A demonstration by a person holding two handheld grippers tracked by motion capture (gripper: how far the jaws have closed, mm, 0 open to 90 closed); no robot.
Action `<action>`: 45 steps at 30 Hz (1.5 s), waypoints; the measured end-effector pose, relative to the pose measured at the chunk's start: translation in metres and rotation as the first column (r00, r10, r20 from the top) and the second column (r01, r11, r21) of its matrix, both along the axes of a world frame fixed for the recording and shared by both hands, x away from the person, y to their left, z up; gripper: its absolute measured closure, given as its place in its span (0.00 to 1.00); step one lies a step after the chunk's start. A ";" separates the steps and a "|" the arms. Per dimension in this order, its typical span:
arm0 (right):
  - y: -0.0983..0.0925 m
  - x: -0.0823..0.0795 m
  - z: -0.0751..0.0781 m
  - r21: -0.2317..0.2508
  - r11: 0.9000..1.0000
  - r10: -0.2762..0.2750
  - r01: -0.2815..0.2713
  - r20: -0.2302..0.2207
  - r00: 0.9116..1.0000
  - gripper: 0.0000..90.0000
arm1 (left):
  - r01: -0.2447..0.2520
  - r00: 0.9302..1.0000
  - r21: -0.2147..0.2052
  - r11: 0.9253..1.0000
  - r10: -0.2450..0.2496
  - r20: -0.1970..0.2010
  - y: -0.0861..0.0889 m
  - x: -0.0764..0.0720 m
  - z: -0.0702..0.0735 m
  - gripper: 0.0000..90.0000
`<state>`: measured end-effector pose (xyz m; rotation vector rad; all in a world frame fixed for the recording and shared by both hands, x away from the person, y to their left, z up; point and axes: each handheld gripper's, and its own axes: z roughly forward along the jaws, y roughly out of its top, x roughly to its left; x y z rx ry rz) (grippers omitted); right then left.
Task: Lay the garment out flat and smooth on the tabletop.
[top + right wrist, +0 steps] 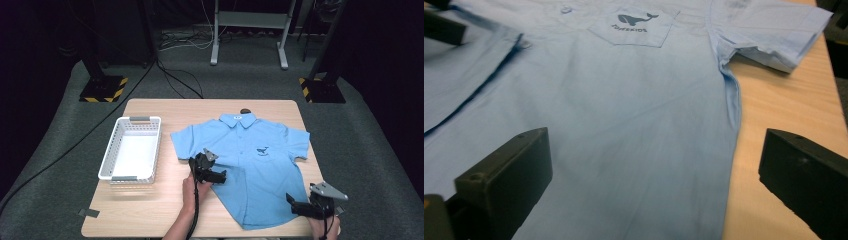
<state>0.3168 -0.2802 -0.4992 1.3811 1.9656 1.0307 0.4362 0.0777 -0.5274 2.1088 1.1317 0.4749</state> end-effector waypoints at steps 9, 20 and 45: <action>-0.004 0.047 -0.027 -0.020 1.000 -0.022 0.019 -0.124 0.992 0.03 | -0.001 1.000 0.001 1.000 0.001 0.000 0.000 0.000 0.000 0.02; 0.000 0.050 -0.029 -0.056 0.998 -0.028 0.020 -0.144 0.989 0.01 | -0.009 1.000 -0.043 0.999 0.008 -0.012 0.004 -0.001 0.001 0.00; 0.000 0.050 -0.028 -0.050 0.999 -0.027 0.020 -0.143 0.989 0.02 | 0.105 0.994 -0.046 0.993 -0.106 -0.012 -0.066 -0.008 0.013 0.00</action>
